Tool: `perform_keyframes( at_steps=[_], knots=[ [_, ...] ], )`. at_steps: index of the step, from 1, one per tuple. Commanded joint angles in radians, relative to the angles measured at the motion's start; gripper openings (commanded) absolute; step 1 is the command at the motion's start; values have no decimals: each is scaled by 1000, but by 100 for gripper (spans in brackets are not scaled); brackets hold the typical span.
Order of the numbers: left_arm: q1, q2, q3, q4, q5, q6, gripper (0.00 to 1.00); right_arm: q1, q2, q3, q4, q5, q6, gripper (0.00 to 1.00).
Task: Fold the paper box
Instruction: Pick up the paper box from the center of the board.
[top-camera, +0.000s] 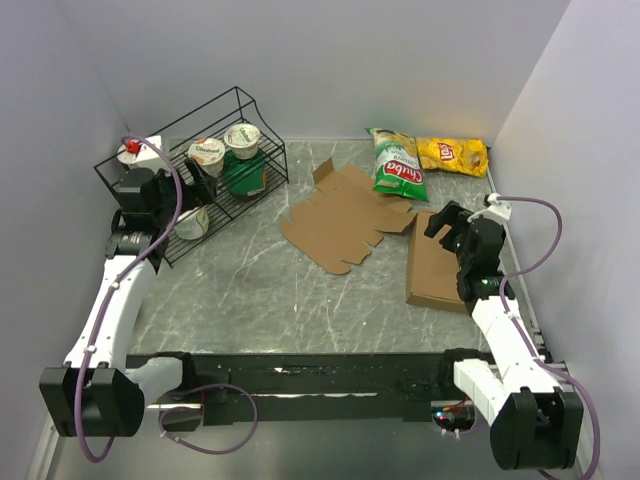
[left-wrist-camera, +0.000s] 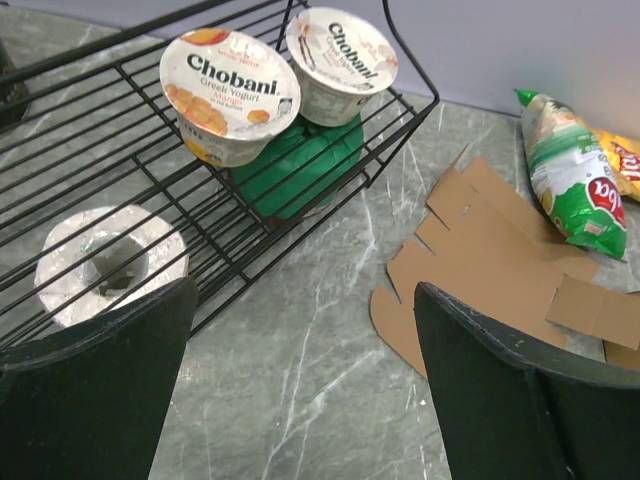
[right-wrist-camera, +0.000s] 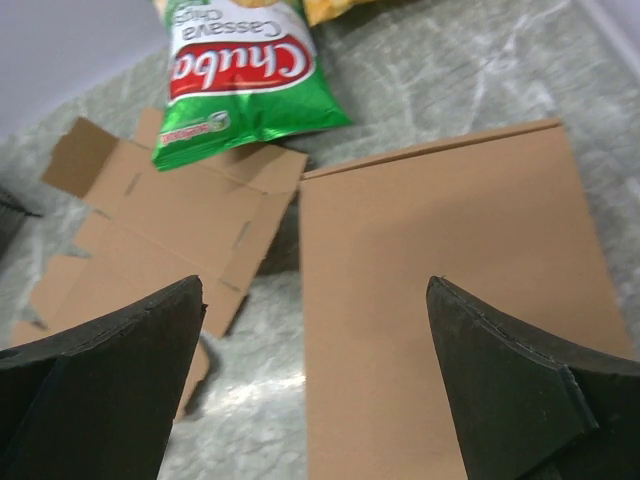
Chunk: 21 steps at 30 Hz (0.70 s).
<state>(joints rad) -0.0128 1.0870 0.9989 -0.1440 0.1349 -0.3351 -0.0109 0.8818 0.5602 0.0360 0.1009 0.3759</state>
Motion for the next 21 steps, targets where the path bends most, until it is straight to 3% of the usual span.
perform_keyframes(
  at_steps=[1,4,9,13,21],
  knots=[
    [1,14,44,9,14,-2,96,6,26,82,13,-151,104,96],
    [-3,24,56,4,29,5,96,89,81,109,16,-210,181,92],
    [-12,30,72,15,38,11,96,262,216,237,-70,-116,155,93],
    [-12,54,84,15,146,21,96,275,338,297,-154,-118,237,100],
    [-47,51,30,17,152,45,96,273,543,408,-271,-41,376,100]
  ],
)
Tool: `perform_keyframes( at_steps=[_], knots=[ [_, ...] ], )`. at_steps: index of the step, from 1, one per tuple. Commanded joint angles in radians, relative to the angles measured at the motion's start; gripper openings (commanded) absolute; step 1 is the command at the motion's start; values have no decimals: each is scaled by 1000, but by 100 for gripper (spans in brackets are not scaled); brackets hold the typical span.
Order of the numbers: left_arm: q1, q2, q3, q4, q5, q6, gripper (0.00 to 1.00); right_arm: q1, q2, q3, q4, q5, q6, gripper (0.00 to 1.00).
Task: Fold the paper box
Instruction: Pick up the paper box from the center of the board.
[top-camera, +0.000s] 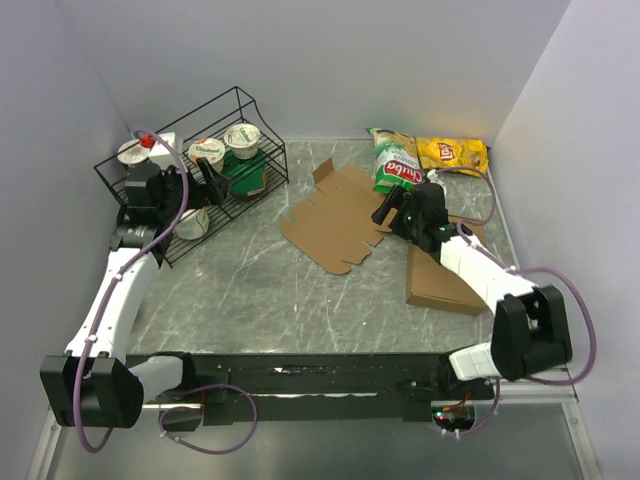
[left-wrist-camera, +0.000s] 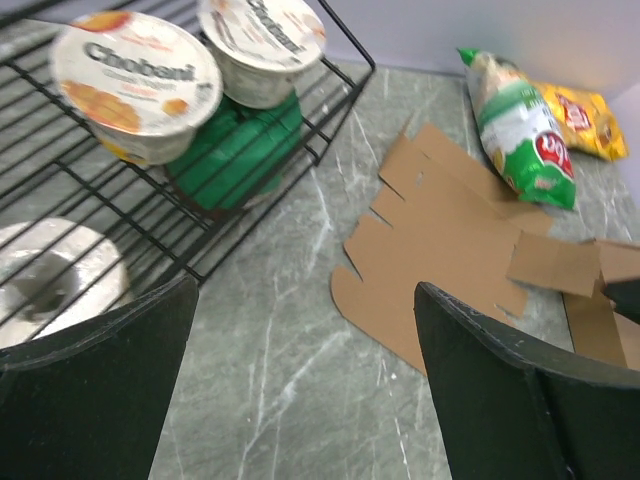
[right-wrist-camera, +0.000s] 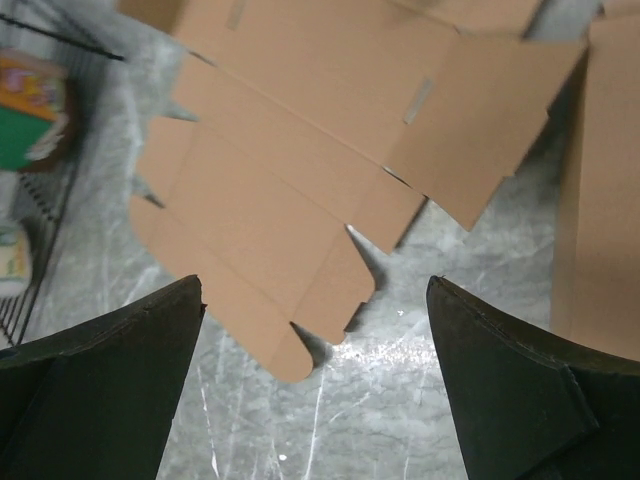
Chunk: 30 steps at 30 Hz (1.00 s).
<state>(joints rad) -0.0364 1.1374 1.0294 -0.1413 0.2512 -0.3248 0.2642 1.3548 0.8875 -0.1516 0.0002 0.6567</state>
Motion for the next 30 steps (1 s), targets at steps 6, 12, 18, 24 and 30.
perform_keyframes(
  at_steps=[6,12,18,24,30],
  knots=[
    [-34,1,1,2,26,46,96,0,64,-2,-49,148,211,100],
    [-45,7,3,-6,23,50,96,-5,78,-33,-17,198,236,100],
    [-56,2,3,-3,53,69,96,-77,233,34,58,156,248,95],
    [-59,5,1,-7,39,75,96,-80,296,62,125,150,238,87],
    [-63,13,3,-6,40,73,96,-88,329,37,292,140,157,65]
  ],
)
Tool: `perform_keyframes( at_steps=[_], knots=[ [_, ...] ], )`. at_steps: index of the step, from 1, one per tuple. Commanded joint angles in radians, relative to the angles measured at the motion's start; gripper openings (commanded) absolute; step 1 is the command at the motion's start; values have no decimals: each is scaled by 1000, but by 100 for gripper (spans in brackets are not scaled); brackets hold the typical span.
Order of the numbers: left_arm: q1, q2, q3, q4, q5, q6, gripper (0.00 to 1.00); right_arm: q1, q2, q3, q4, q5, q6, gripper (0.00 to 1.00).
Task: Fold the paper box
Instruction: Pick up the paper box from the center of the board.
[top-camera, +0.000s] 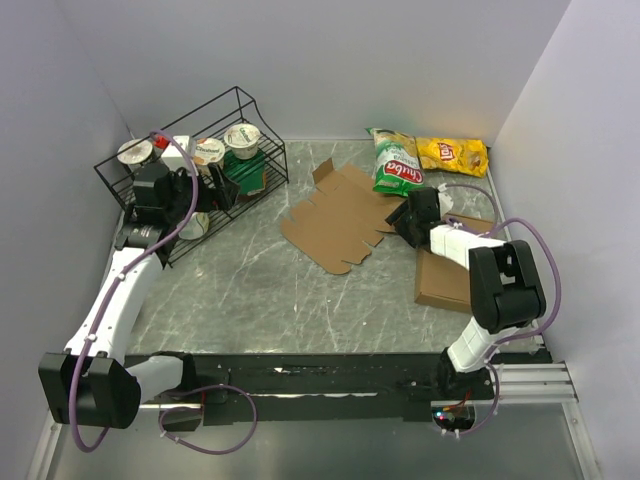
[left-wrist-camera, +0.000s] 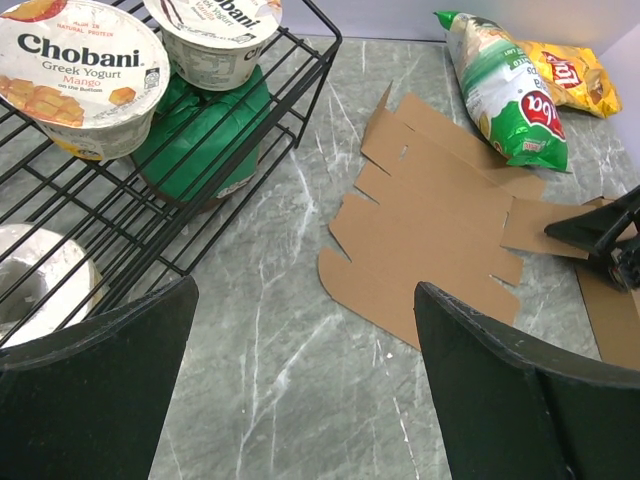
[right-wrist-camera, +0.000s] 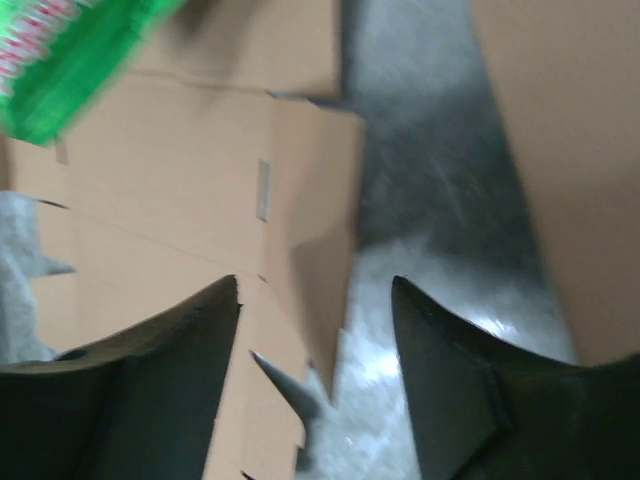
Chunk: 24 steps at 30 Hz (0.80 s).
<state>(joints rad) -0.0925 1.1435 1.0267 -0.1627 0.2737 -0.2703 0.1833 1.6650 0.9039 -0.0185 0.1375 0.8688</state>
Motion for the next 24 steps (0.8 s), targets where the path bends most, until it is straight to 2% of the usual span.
perform_keyframes(
  at_steps=[1,3,5,9,13,20,24],
  knots=[
    [-9,9,6,14,18,22,96,-10,24,20,176,-9,-66,59],
    [-9,13,7,12,18,22,96,-15,29,15,205,-39,-91,53],
    [-9,16,6,11,19,23,96,-30,19,3,258,-103,-111,42],
    [-10,21,6,17,33,23,96,-36,-34,-26,293,-157,-184,12],
    [-10,30,-4,49,128,-3,96,-36,-111,-62,285,-213,-249,0],
    [-9,82,-2,121,316,-84,96,-42,-336,-235,443,-383,-359,0],
    [-9,136,9,138,389,-132,96,-42,-435,-269,531,-508,-410,0]
  ],
)
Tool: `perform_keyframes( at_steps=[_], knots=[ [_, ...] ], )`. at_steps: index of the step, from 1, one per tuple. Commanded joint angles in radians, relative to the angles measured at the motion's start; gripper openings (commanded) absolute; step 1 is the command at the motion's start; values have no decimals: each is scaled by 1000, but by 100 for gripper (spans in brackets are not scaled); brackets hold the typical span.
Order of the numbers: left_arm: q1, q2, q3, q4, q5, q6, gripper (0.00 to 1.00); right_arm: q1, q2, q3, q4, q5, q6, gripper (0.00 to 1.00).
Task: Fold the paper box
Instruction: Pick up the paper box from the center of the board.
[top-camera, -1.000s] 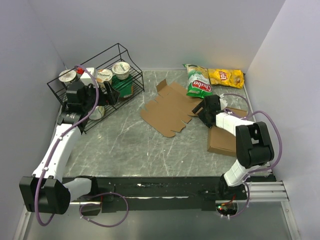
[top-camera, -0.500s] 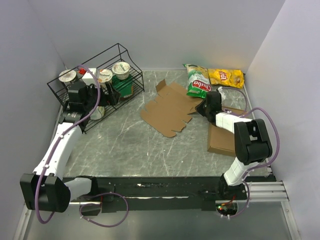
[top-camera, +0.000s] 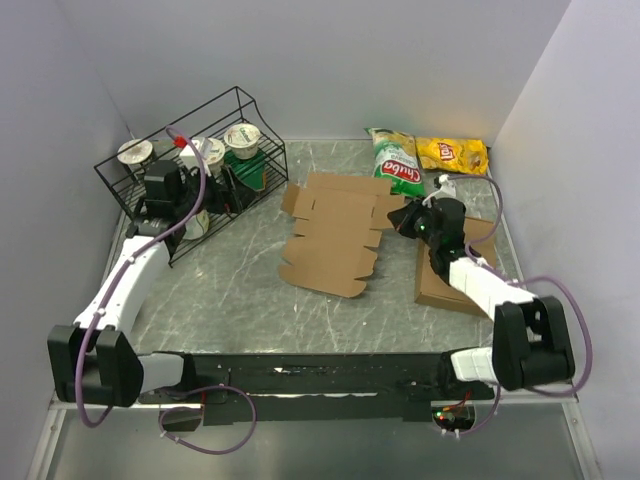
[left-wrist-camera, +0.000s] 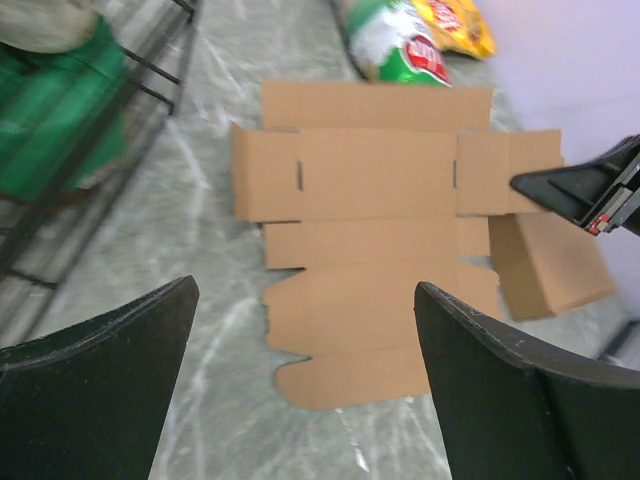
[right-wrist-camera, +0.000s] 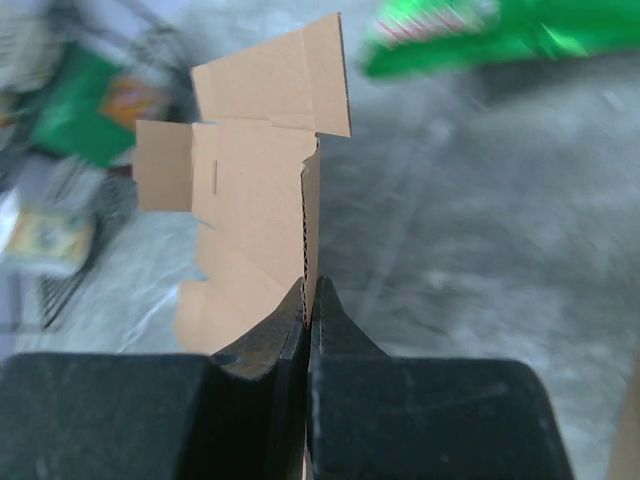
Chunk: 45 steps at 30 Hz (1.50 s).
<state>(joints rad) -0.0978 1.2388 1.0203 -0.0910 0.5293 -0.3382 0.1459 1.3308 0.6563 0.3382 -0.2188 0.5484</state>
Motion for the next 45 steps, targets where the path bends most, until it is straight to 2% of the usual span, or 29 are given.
perform_keyframes(
  at_steps=[1,6,11,16,28,33,39,42,43,45],
  knots=[
    [-3,66,20,65,150,-67,96,-6,-119,-24,179,-177,-99,0],
    [4,105,69,-26,144,-22,96,-6,-226,-32,182,-316,-125,0],
    [62,85,29,25,136,-73,96,-5,-297,-26,173,-375,-117,0],
    [76,96,-3,109,213,-113,96,-6,-329,-23,179,-445,-100,0],
    [66,264,17,102,225,-85,99,-6,-328,-46,237,-524,-53,0],
    [55,344,20,184,300,-125,90,-5,-329,-40,229,-545,-61,0],
    [44,396,20,264,324,-163,79,-6,-314,-60,265,-570,-42,0],
    [21,412,27,277,327,-162,69,-5,-305,-66,280,-576,-34,0],
    [18,412,27,283,322,-163,62,-5,-302,-64,278,-577,-38,0],
    [10,409,24,300,314,-162,53,-6,-301,-66,269,-577,-44,0]
  ],
)
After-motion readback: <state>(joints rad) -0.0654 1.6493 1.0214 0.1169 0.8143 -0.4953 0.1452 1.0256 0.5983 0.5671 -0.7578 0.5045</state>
